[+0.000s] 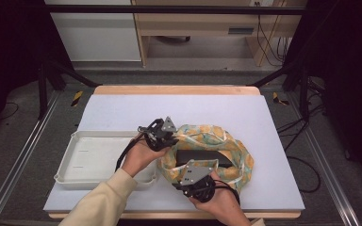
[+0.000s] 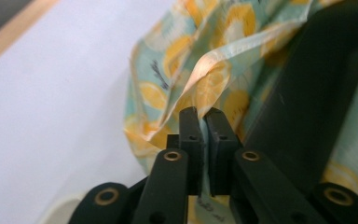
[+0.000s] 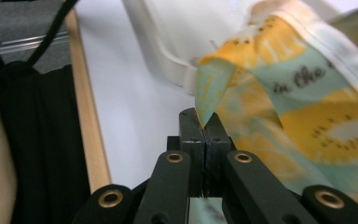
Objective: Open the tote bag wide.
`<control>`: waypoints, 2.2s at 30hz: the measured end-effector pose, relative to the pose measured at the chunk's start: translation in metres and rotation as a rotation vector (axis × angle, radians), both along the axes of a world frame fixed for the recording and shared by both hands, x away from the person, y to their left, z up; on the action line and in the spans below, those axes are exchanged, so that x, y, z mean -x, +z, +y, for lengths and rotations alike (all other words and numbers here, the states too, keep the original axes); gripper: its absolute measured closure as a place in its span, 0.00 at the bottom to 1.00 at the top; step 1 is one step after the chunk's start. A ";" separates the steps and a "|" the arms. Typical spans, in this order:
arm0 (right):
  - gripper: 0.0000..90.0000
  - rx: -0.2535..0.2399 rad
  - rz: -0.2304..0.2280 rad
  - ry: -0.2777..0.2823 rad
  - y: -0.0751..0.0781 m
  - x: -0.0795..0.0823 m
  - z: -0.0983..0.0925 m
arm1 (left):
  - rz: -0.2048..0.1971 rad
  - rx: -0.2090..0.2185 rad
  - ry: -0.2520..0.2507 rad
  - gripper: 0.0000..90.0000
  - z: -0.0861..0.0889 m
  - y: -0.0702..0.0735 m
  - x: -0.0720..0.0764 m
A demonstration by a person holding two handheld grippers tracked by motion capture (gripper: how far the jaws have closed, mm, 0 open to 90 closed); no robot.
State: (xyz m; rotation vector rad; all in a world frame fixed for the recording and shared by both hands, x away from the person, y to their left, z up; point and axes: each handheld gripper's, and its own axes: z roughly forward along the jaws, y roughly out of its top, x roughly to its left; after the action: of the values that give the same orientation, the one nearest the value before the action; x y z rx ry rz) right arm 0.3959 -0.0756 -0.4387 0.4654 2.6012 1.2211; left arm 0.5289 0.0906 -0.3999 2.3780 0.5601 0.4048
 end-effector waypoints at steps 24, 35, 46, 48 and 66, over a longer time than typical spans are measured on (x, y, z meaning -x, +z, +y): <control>0.41 -0.005 -0.063 -0.240 0.021 0.024 -0.040 | -0.066 0.122 0.025 1.00 0.009 0.021 0.007; 0.36 -0.022 -0.013 -0.375 0.030 -0.036 -0.085 | -0.079 0.147 -0.003 1.00 0.013 0.029 0.018; 0.97 -0.006 0.073 -0.095 0.005 0.004 -0.047 | -0.121 0.196 0.053 1.00 0.023 0.036 0.015; 0.88 0.052 0.066 -0.069 -0.004 0.015 -0.040 | -0.125 0.206 0.057 1.00 0.023 0.036 0.016; 0.32 -0.069 -0.157 -0.493 0.046 0.003 -0.133 | -0.111 0.201 0.025 1.00 0.028 0.023 0.037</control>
State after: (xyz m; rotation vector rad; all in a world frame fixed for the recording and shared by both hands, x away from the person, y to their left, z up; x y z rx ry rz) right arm 0.3934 -0.2087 -0.3927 0.9172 2.1369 1.1207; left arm 0.4921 0.1183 -0.3767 2.1442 0.5524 0.4658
